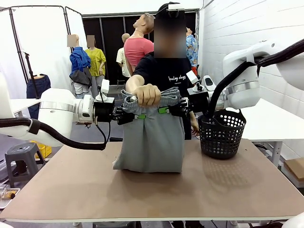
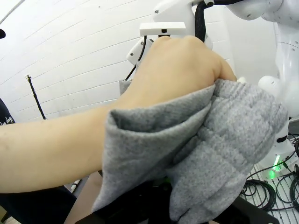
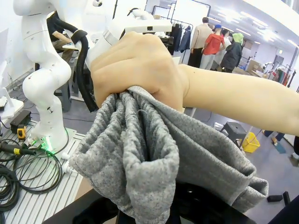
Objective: Fold the training pants.
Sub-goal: Release the ends of the Training pants and then grab the overlapped ends.
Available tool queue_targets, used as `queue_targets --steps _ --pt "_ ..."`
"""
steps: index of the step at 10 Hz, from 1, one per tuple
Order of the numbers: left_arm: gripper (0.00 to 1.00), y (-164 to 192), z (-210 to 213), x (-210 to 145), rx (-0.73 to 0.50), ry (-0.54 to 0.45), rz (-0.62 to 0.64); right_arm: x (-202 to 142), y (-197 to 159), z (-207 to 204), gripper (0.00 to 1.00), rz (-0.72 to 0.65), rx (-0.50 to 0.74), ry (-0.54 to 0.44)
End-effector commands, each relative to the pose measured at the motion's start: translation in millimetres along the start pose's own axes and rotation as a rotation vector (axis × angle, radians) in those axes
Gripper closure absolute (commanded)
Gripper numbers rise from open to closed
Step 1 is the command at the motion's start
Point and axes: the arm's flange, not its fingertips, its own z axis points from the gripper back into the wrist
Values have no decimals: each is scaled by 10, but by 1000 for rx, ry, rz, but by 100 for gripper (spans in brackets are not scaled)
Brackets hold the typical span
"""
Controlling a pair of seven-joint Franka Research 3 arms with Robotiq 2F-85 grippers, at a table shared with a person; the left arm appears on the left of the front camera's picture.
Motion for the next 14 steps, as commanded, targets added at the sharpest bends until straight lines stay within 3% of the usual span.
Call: queue_targets --steps 1,4,9,14 --pt "100 11 1 44 -2 -6 -9 -8 12 1 100 0 2 -5" --pt "100 0 0 0 0 0 0 0 0 1 100 0 0 0" --pt "1 -22 44 16 1 -1 18 -25 -22 14 4 -33 31 8" --pt "0 -34 83 18 6 -8 40 -73 -68 108 0 -85 -13 49"
